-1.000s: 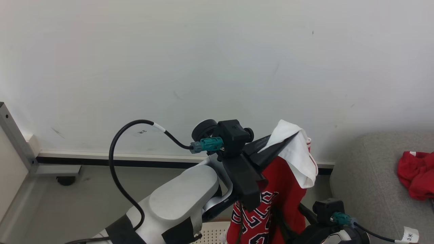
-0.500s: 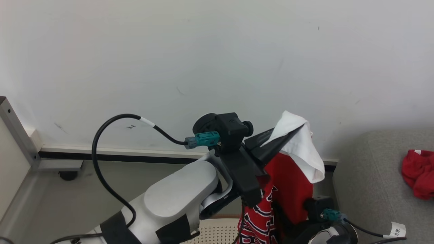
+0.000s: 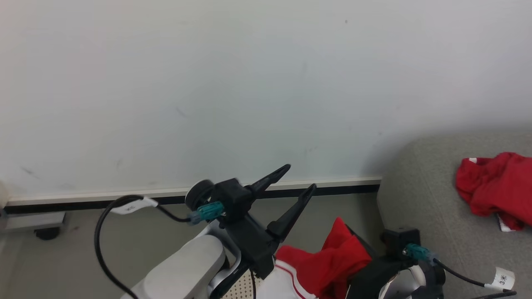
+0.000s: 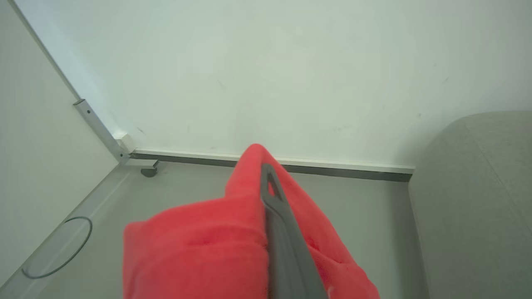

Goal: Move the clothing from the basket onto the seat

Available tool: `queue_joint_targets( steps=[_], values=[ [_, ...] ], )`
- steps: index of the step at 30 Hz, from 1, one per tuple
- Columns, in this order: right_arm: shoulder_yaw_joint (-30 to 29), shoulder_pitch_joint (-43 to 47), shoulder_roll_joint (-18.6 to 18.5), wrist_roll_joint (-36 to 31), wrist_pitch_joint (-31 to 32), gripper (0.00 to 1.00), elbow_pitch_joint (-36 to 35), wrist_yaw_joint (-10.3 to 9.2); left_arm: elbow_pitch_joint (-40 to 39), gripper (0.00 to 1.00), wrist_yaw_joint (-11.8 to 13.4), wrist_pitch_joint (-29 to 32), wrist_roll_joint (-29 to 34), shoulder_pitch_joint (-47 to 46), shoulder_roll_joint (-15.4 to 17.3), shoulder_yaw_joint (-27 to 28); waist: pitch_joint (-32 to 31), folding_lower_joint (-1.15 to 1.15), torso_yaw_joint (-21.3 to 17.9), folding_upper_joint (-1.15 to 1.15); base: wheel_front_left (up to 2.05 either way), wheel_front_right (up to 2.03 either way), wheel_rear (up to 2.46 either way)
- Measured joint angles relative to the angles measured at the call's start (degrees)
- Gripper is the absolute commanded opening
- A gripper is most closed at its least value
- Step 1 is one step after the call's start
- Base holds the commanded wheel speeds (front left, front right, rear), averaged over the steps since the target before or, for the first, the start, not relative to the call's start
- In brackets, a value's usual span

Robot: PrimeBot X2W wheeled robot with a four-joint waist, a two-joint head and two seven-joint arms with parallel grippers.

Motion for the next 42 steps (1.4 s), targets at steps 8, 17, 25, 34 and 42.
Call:
queue_joint_targets(
  steps=[8,17,25,34,42],
  values=[
    [-2.0,-0.2,-1.6,-0.9,2.6,0.0,-7.9,0.0,-4.8,1.0,-0.1,0.0,3.6,14.6,0.8,13.4,1.3,0.0,-8.0,0.01,0.0,0.0,0.0],
    [-2.5,0.3,-2.7,-1.2,4.9,0.0,-13.7,-0.01,-9.0,1.0,0.6,0.0,9.8,27.3,0.9,24.6,2.8,0.0,-17.4,0.0,0.0,0.0,0.0],
    [-4.5,1.0,-3.3,-1.8,5.5,0.0,-16.1,-0.01,-12.7,1.0,0.5,0.0,16.4,36.2,-0.3,31.8,4.5,0.0,-26.4,0.0,0.0,0.0,0.0],
    [-6.8,3.2,-3.2,-2.8,5.0,0.0,-17.3,-0.01,-14.1,1.0,-2.0,0.0,20.7,40.8,-2.0,35.9,7.2,0.0,-31.7,0.0,0.0,0.0,0.0],
    [-5.7,0.8,-5.8,-2.3,5.9,0.0,-16.7,-0.01,-14.7,1.0,-3.4,0.0,23.0,43.0,-3.1,36.2,7.9,-0.01,-32.1,0.0,0.0,0.0,0.0]
  ],
)
